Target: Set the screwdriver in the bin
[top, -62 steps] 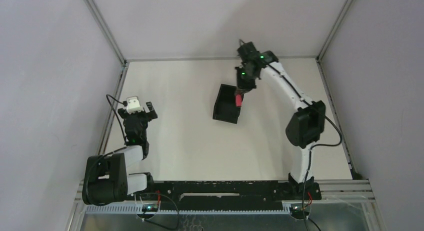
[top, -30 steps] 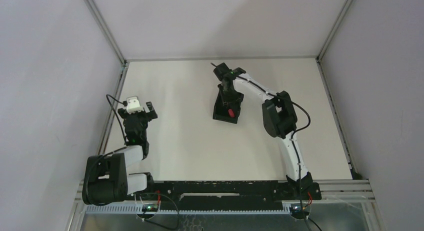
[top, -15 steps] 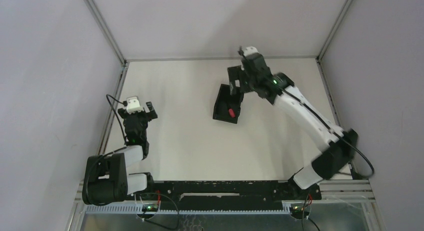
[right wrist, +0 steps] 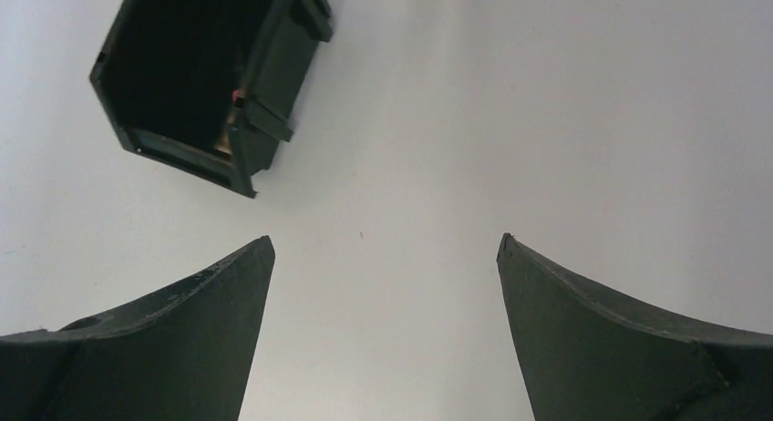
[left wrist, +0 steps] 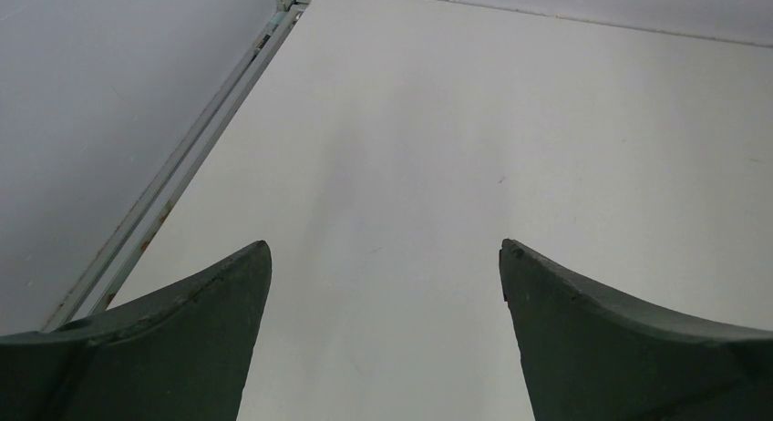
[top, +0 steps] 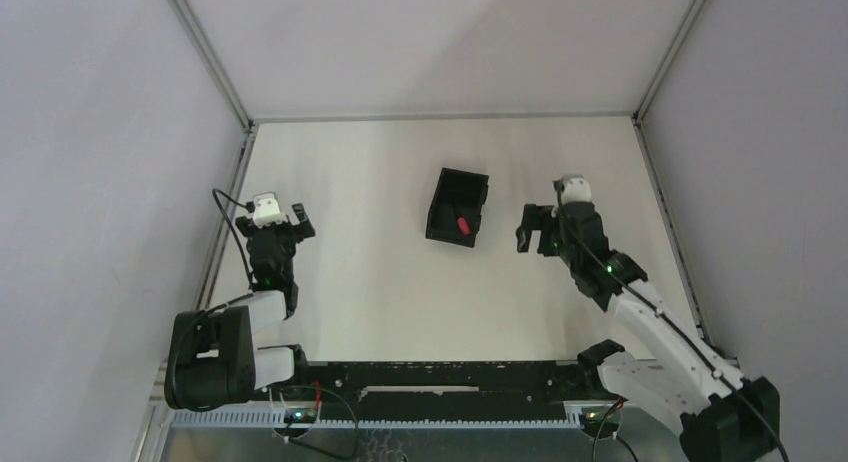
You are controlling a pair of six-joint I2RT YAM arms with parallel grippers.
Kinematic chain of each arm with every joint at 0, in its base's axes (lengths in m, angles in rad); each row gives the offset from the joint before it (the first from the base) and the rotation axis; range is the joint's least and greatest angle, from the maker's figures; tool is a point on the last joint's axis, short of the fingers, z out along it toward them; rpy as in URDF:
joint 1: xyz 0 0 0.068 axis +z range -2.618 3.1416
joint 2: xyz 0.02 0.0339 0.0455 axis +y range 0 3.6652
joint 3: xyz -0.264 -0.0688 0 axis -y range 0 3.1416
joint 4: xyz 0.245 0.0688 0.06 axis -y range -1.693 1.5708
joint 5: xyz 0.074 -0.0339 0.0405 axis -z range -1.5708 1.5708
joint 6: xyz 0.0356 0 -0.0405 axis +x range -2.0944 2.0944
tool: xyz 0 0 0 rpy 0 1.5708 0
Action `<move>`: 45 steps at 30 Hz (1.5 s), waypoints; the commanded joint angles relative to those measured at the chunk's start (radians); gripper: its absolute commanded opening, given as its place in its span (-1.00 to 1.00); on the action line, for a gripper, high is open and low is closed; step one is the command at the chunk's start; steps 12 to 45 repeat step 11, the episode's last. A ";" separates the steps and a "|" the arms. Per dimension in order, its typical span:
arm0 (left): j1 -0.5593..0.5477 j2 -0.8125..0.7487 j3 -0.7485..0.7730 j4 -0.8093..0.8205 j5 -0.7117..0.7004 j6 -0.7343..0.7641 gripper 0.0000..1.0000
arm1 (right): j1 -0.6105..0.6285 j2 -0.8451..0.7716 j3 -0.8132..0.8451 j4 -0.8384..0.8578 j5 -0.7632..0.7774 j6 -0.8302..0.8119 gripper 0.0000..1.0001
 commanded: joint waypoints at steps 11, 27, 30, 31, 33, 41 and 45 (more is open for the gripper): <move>-0.007 -0.010 0.011 0.027 -0.007 -0.007 1.00 | -0.070 -0.251 -0.353 0.262 0.019 0.122 0.99; -0.007 -0.010 0.011 0.027 -0.007 -0.007 1.00 | -0.070 -0.251 -0.353 0.262 0.019 0.122 0.99; -0.007 -0.010 0.011 0.027 -0.007 -0.007 1.00 | -0.070 -0.251 -0.353 0.262 0.019 0.122 0.99; -0.007 -0.010 0.011 0.027 -0.007 -0.007 1.00 | -0.070 -0.251 -0.353 0.262 0.019 0.122 0.99; -0.007 -0.010 0.011 0.027 -0.007 -0.007 1.00 | -0.070 -0.251 -0.353 0.262 0.019 0.122 0.99; -0.007 -0.010 0.011 0.027 -0.007 -0.007 1.00 | -0.070 -0.251 -0.353 0.262 0.019 0.122 0.99; -0.007 -0.010 0.011 0.027 -0.007 -0.007 1.00 | -0.070 -0.251 -0.353 0.262 0.019 0.122 0.99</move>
